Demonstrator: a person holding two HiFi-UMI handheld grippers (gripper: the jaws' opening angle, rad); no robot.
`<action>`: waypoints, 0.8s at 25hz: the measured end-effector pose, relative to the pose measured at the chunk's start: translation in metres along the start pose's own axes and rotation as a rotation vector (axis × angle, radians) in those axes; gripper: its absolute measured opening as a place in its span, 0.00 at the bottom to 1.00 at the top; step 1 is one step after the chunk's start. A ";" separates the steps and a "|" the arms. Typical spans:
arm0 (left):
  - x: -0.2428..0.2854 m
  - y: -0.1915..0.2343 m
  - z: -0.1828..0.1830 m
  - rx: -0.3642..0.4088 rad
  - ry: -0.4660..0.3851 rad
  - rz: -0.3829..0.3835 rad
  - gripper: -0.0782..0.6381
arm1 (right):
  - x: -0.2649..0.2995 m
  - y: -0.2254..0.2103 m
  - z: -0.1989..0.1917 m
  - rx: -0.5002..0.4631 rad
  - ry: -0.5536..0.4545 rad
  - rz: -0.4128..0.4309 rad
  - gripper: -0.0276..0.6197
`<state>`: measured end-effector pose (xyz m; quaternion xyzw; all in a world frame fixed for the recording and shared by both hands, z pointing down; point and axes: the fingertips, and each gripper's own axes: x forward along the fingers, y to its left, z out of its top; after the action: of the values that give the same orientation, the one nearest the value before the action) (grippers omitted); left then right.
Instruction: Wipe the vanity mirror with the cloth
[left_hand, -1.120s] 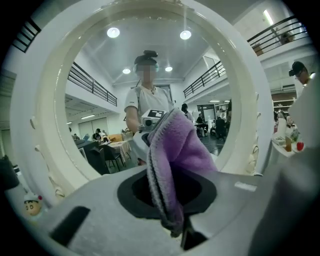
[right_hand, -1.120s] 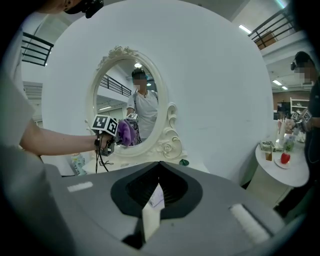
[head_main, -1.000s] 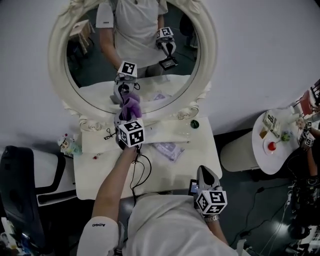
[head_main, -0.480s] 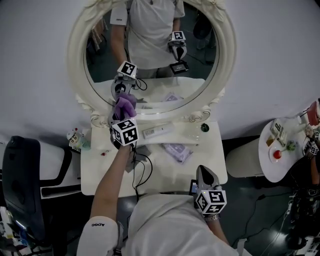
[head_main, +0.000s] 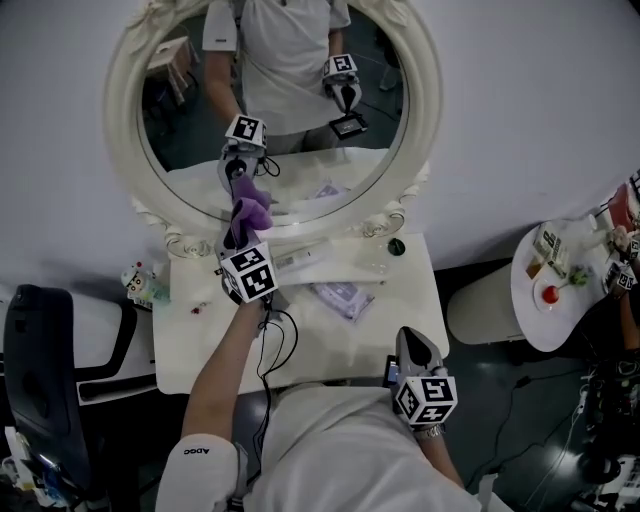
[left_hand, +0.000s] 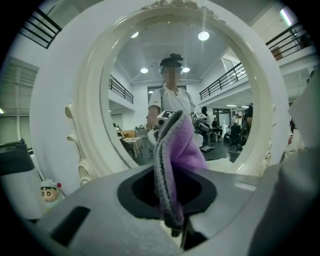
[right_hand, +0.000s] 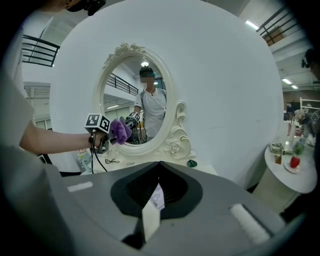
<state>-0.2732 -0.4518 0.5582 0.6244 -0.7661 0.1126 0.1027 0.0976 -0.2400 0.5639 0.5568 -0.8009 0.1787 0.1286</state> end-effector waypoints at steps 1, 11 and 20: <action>-0.001 -0.012 0.000 0.001 -0.002 -0.017 0.19 | -0.002 -0.004 -0.001 -0.001 0.001 -0.002 0.05; 0.006 -0.150 0.001 0.051 -0.021 -0.193 0.19 | -0.029 -0.057 -0.008 0.017 -0.001 -0.098 0.05; 0.021 -0.201 -0.026 0.126 -0.008 -0.233 0.19 | -0.049 -0.092 -0.015 0.055 0.005 -0.205 0.05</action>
<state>-0.0800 -0.5029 0.5985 0.7147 -0.6803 0.1454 0.0723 0.2014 -0.2211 0.5708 0.6389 -0.7340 0.1880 0.1330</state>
